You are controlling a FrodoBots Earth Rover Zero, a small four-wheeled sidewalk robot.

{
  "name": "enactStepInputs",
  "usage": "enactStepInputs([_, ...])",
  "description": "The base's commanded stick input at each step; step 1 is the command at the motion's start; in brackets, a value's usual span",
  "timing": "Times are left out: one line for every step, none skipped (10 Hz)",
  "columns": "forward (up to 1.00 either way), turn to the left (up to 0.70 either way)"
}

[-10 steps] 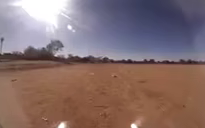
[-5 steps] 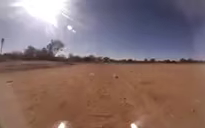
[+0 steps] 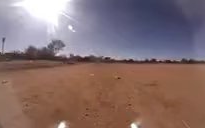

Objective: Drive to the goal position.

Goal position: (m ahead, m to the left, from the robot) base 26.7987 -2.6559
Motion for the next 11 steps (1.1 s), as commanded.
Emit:
enactStepInputs([0.5,0.0])
enactStepInputs([0.5,0.0])
enactStepInputs([0.5,0.0])
enactStepInputs([0.5,0.0])
enactStepInputs([0.5,0.0])
enactStepInputs([0.5,0.0])
enactStepInputs([0.5,0.0])
enactStepInputs([0.5,0.0])
enactStepInputs([0.5,0.0])
enactStepInputs([0.5,0.0])
enactStepInputs([0.5,0.0])
